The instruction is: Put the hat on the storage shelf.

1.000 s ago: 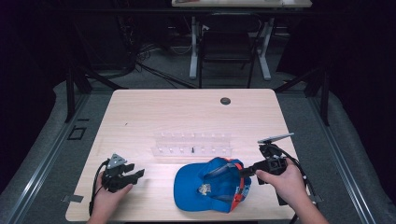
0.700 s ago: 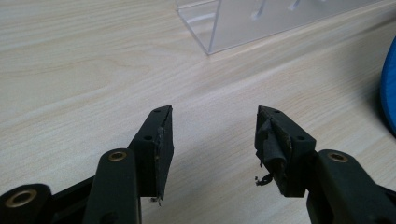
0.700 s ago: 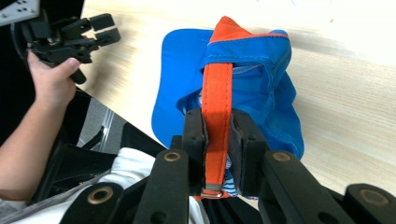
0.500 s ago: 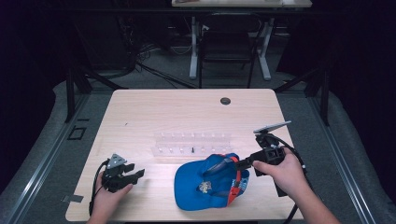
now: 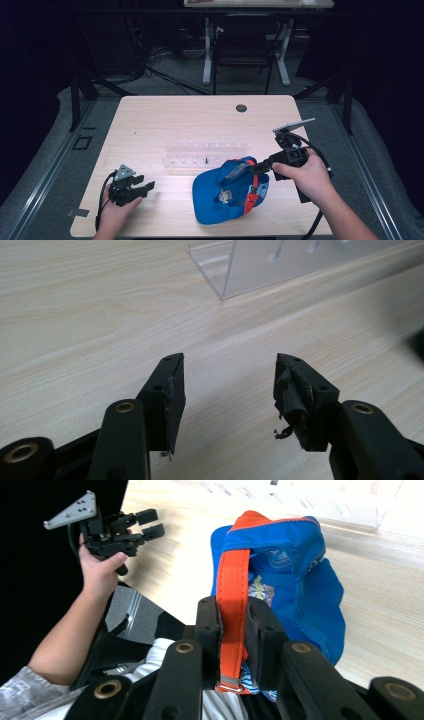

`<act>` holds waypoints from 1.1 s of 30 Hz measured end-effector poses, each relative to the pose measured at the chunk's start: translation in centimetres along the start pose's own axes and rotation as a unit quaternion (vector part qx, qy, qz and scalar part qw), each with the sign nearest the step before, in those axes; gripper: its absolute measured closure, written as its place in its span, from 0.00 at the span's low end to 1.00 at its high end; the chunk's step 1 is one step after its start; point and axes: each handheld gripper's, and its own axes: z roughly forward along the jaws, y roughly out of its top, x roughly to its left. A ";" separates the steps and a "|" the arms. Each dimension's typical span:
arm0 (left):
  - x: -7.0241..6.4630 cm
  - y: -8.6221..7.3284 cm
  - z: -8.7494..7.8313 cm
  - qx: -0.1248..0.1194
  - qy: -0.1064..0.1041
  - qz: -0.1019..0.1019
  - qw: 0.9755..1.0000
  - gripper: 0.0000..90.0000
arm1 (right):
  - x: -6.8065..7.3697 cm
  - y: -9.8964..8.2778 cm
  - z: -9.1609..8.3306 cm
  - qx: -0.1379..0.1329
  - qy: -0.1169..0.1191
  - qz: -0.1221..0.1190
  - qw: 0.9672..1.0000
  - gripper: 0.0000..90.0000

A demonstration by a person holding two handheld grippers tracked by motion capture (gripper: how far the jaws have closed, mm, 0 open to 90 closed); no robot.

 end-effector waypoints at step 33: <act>-0.1 0.0 0.0 -0.006 -0.004 -0.007 1.000 0.50 | 1.5 1.8 -1.2 -0.017 0.130 0.028 0.991 0.86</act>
